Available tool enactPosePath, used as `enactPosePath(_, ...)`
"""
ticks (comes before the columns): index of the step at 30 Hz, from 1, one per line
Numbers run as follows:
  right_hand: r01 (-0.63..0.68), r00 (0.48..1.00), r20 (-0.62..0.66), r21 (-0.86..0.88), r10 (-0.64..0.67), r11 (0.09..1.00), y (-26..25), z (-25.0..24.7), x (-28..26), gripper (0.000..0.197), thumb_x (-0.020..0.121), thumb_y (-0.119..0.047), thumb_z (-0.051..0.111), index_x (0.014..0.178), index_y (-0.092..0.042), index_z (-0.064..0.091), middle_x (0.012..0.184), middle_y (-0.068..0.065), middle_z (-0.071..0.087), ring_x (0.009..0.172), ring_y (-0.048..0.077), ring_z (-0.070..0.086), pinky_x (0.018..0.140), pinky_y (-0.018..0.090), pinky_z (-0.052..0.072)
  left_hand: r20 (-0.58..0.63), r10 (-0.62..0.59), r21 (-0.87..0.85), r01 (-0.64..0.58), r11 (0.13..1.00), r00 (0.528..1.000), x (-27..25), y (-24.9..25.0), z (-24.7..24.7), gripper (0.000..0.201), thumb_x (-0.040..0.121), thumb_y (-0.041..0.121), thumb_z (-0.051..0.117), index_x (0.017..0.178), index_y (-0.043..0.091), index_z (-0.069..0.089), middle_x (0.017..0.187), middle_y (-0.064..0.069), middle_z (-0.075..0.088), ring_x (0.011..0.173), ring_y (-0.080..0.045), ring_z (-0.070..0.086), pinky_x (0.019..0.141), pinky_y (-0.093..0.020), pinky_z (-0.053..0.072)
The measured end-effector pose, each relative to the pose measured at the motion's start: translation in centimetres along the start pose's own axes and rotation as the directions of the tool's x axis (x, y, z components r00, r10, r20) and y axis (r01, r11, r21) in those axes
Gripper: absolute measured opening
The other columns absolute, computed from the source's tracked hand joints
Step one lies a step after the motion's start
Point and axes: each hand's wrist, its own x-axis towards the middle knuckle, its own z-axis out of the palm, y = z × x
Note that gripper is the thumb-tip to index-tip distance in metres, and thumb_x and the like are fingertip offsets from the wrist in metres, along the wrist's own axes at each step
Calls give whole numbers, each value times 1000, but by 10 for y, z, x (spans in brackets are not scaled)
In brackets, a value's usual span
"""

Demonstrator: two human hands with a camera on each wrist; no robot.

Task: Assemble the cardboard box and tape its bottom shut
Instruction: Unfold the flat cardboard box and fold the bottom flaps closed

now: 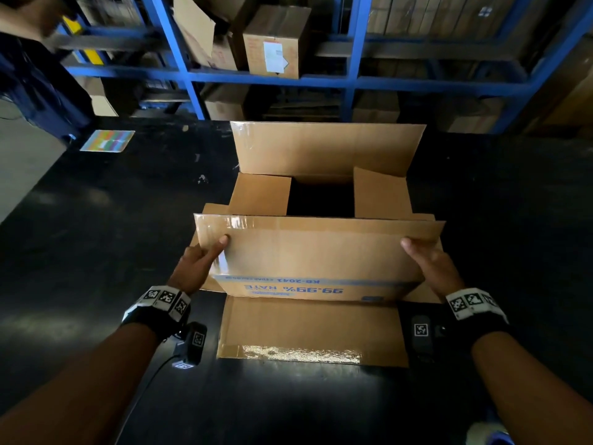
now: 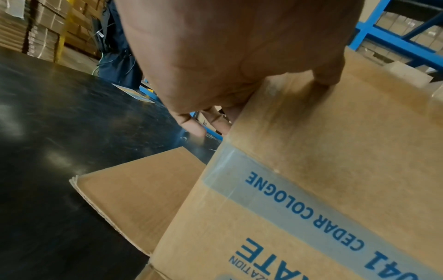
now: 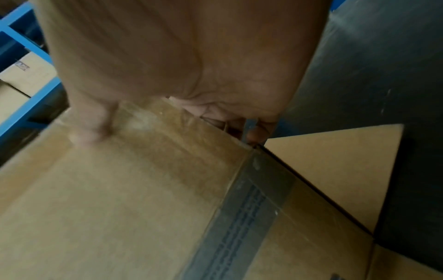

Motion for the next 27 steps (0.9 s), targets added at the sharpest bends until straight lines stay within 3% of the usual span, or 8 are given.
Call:
enactPosePath(5,33,982,-182,-112,-53,993,6,9,7,90,49,-83,75,118,-27,61,115,-1,69,108,24,67,95,42,54,-141,-27,138,47,989,990,6,2,12,90,65,99,52,122,31,65,115,-3,69,107,-25,67,101,-52,52)
enactPosePath(7,17,984,-168,-200,-51,980,8,11,11,83,60,-74,77,124,-22,60,120,3,69,113,29,65,97,40,52,-156,-45,154,70,986,987,4,6,17,93,66,98,49,125,28,60,114,-4,68,107,-27,66,98,-49,52)
enactPosePath(9,-12,986,-161,-290,-37,957,10,12,16,100,61,-76,75,138,-17,52,133,9,64,121,33,61,102,42,50,-179,-48,150,75,986,983,2,12,25,99,65,95,53,138,28,49,125,-6,66,118,-31,62,103,-52,48)
enactPosePath(12,-2,976,-205,-365,-78,931,11,16,21,108,63,-64,82,150,-25,31,147,13,49,132,36,49,107,49,44,-225,17,131,13,991,974,0,20,40,96,75,64,78,150,28,30,146,-11,43,128,-29,50,111,-51,42)
enactPosePath(14,33,962,-226,-466,-154,884,13,23,23,111,64,-58,85,152,-34,22,153,15,35,138,39,36,110,56,38,-192,39,181,-4,983,981,0,20,45,97,81,47,82,156,35,22,150,-11,31,125,-27,47,110,-51,42)
enactPosePath(18,-54,988,-151,-501,-25,864,25,31,26,103,73,-69,71,154,-49,12,160,15,23,143,43,29,113,57,31,-88,3,352,28,935,996,4,10,47,87,91,58,66,161,39,17,157,-14,39,140,-43,44,114,-56,38)
enactPosePath(24,-53,997,-67,-474,24,879,32,25,10,97,80,-68,66,155,-49,8,158,12,35,137,41,43,108,54,37,-80,-68,318,91,944,994,-16,5,45,107,87,64,66,163,35,-4,165,-14,31,146,-43,38,118,-56,32)
enactPosePath(27,-82,996,-81,-507,48,858,41,25,-18,96,81,-68,64,154,-52,3,156,11,34,134,42,45,105,55,40,-81,-58,307,80,948,995,-39,-13,43,107,84,68,65,163,37,0,159,-15,36,140,-46,43,116,-59,37)
